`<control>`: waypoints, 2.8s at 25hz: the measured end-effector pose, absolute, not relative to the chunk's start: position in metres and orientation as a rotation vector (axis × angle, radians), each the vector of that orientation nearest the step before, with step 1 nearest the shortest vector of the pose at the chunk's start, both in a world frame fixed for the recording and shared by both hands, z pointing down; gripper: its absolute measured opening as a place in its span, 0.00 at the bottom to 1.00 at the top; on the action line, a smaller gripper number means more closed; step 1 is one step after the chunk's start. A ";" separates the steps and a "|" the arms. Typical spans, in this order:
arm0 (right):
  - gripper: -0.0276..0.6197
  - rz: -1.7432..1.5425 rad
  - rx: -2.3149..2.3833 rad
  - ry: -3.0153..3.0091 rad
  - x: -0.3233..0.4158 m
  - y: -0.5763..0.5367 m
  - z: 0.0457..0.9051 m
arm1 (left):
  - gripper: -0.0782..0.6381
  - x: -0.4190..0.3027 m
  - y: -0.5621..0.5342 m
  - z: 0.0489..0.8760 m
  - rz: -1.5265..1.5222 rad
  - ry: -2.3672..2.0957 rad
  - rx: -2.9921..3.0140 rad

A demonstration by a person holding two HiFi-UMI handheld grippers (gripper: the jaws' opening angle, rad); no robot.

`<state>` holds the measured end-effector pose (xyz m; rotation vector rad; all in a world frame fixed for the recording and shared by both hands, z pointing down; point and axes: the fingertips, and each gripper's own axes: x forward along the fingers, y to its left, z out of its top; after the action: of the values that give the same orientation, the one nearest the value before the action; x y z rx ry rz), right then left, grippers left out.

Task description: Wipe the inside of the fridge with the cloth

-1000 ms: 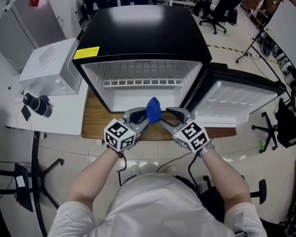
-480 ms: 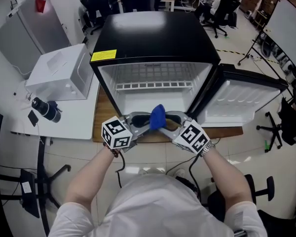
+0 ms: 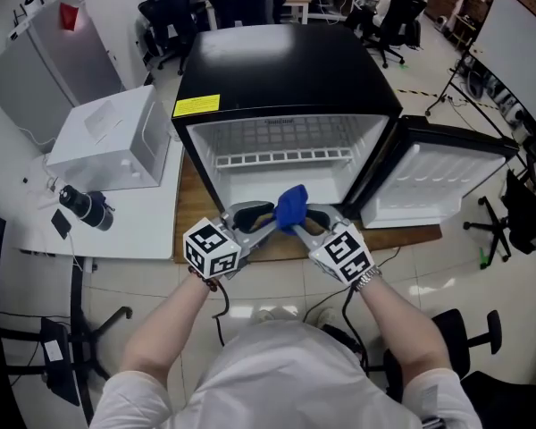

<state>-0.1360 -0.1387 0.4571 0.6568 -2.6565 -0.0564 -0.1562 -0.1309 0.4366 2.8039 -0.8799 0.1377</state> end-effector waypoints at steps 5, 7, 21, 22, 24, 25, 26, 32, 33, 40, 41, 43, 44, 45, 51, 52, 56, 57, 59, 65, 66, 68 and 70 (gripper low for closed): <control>0.17 0.005 0.858 -2.674 -0.114 -0.152 0.445 | 0.29 -0.167 -0.136 0.429 0.097 -1.067 2.752; 0.17 0.022 0.911 -2.680 -0.104 -0.154 0.441 | 0.24 -0.169 -0.134 0.427 0.068 -1.140 2.719; 0.17 0.023 1.029 -2.735 -0.049 -0.119 0.410 | 0.11 -0.148 -0.100 0.412 0.058 -1.598 2.517; 0.16 0.018 1.029 -2.735 -0.048 -0.116 0.409 | 0.11 -0.146 -0.098 0.411 0.053 -1.614 2.508; 0.16 0.012 1.030 -2.737 -0.045 -0.110 0.408 | 0.11 -0.142 -0.094 0.409 0.052 -1.643 2.495; 0.16 0.011 1.030 -2.737 -0.044 -0.108 0.407 | 0.11 -0.141 -0.091 0.408 0.055 -1.655 2.491; 0.16 0.011 1.030 -2.737 -0.043 -0.106 0.407 | 0.11 -0.139 -0.089 0.407 0.058 -1.664 2.489; 0.16 0.008 1.025 -2.735 -0.039 -0.093 0.408 | 0.11 -0.133 -0.077 0.407 0.068 -1.689 2.485; 0.16 0.004 1.024 -2.738 -0.039 -0.092 0.406 | 0.11 -0.132 -0.075 0.406 0.068 -1.690 2.488; 0.16 -0.001 1.126 -2.740 0.000 -0.099 0.391 | 0.11 -0.098 -0.075 0.399 0.092 -1.584 2.591; 0.16 0.004 1.161 -2.729 0.013 -0.104 0.389 | 0.11 -0.091 -0.076 0.397 0.093 -1.563 2.611; 0.16 0.012 1.234 -2.700 0.040 -0.113 0.385 | 0.11 -0.074 -0.079 0.395 0.097 -1.519 2.646; 0.16 0.013 1.267 -2.687 0.053 -0.117 0.382 | 0.11 -0.066 -0.081 0.395 0.100 -1.497 2.662; 0.16 0.010 1.297 -2.676 0.064 -0.120 0.379 | 0.11 -0.057 -0.083 0.394 0.104 -1.475 2.677; 0.16 -0.024 1.405 -2.634 0.112 -0.128 0.362 | 0.11 -0.007 -0.095 0.387 0.128 -1.378 2.752; 0.16 -0.028 1.418 -2.628 0.118 -0.129 0.360 | 0.11 0.000 -0.098 0.386 0.131 -1.369 2.760; 0.16 -0.037 1.454 -2.606 0.136 -0.133 0.356 | 0.11 0.024 -0.108 0.384 0.158 -1.358 2.775; 0.16 -0.040 1.459 -2.602 0.139 -0.133 0.355 | 0.11 0.029 -0.111 0.385 0.168 -1.358 2.775; 0.16 -0.046 1.470 -2.594 0.143 -0.136 0.354 | 0.11 0.039 -0.117 0.387 0.185 -1.352 2.773; 0.16 -0.044 1.541 -2.564 0.143 -0.154 0.349 | 0.14 0.052 -0.136 0.400 0.249 -1.285 2.779; 0.16 -0.048 1.552 -2.558 0.143 -0.157 0.348 | 0.15 0.054 -0.139 0.401 0.260 -1.274 2.786; 0.16 -0.061 1.575 -2.538 0.141 -0.162 0.345 | 0.16 0.056 -0.146 0.401 0.274 -1.249 2.797; 0.16 -0.068 1.600 -2.517 0.140 -0.169 0.341 | 0.18 0.057 -0.152 0.400 0.274 -1.232 2.804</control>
<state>0.1396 -0.1685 0.3411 1.6002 -2.5173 -0.0677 0.0574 -0.1525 0.4005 2.8038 -1.2316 0.2742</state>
